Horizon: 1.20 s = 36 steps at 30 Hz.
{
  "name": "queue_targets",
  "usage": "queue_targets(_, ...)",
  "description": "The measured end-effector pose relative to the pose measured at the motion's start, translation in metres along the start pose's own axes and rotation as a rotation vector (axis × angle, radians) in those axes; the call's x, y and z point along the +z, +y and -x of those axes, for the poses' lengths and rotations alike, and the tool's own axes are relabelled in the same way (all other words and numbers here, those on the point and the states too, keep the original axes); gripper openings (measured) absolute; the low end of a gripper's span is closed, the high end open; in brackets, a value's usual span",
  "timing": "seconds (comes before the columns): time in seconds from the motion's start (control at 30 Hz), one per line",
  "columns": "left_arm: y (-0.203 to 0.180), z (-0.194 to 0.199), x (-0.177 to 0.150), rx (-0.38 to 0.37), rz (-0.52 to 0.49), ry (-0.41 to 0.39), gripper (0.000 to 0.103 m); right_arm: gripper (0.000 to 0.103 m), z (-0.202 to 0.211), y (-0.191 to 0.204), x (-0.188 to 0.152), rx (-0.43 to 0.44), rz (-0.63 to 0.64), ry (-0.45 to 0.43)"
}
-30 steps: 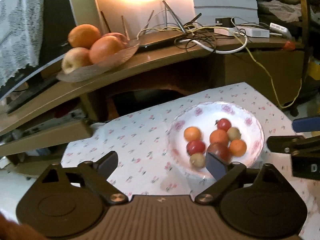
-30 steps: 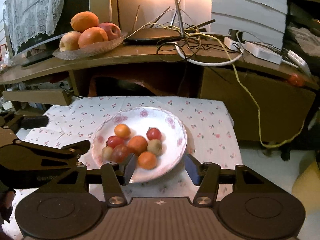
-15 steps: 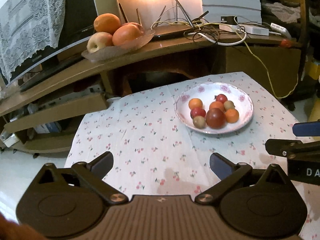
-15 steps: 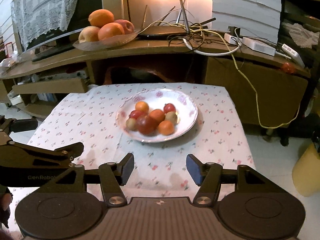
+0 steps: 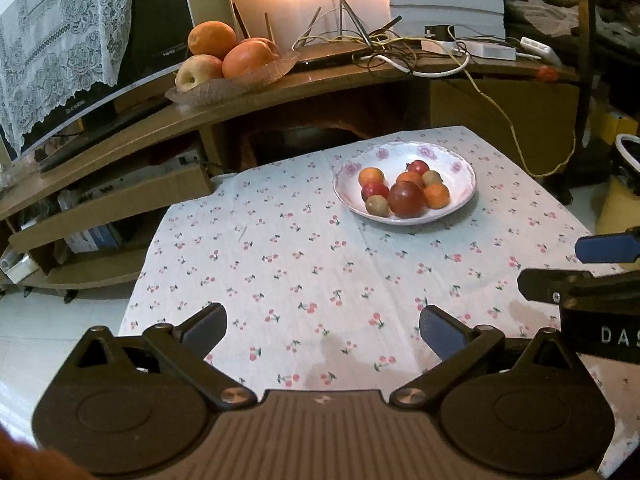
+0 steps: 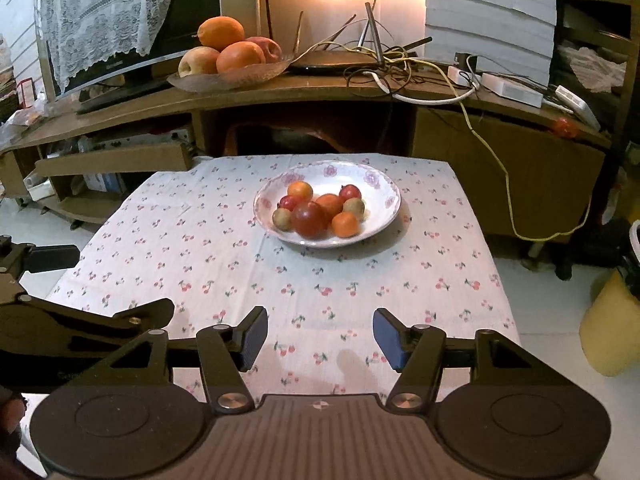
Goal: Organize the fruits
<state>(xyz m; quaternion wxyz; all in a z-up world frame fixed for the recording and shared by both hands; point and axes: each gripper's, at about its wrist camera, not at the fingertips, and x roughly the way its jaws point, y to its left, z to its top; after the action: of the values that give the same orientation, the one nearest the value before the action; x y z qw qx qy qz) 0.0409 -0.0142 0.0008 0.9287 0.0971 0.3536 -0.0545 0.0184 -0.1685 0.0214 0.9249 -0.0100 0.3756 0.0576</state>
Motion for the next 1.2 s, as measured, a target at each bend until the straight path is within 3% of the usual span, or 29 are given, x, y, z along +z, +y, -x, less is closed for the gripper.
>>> queue_targets(1.2,-0.005,0.031,-0.034,0.027,-0.014,0.000,0.103,0.060,0.025,0.014,-0.036,-0.003,-0.001,0.036)
